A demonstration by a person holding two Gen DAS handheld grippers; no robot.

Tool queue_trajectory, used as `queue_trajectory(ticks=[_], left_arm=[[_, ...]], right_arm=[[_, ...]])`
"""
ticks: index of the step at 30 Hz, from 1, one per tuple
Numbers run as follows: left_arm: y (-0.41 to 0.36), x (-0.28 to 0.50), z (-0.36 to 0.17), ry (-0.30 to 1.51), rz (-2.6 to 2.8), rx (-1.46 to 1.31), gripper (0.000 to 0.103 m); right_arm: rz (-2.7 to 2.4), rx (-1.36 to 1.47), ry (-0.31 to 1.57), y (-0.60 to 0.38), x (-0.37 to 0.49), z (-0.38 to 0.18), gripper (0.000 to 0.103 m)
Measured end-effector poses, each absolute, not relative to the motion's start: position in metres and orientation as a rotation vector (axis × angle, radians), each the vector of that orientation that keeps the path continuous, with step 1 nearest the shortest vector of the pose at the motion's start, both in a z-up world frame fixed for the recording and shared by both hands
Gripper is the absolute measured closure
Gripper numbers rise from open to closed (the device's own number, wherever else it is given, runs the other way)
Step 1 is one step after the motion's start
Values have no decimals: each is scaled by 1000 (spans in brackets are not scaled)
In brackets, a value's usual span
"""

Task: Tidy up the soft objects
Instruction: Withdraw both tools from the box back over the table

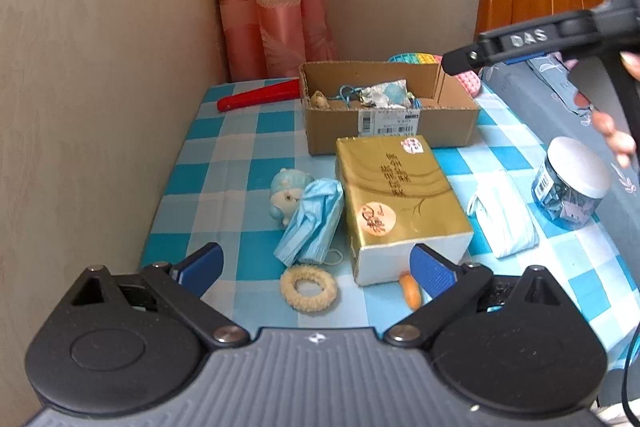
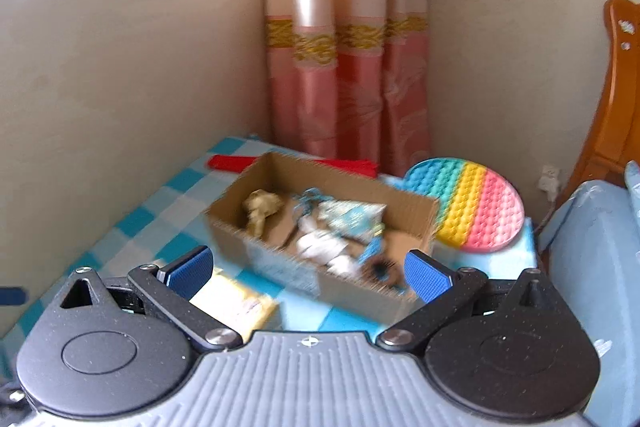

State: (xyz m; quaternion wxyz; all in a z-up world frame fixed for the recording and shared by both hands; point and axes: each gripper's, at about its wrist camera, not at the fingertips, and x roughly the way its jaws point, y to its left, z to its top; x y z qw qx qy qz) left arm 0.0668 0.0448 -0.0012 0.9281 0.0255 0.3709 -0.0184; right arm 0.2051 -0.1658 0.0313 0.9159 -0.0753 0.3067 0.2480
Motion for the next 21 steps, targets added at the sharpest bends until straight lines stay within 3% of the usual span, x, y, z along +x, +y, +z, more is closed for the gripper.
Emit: queue_trajectory(ticks=[21], left_arm=[[59, 67, -25, 825, -28, -5, 4]], right_arm=[[544, -285, 715, -176, 117, -47, 0]])
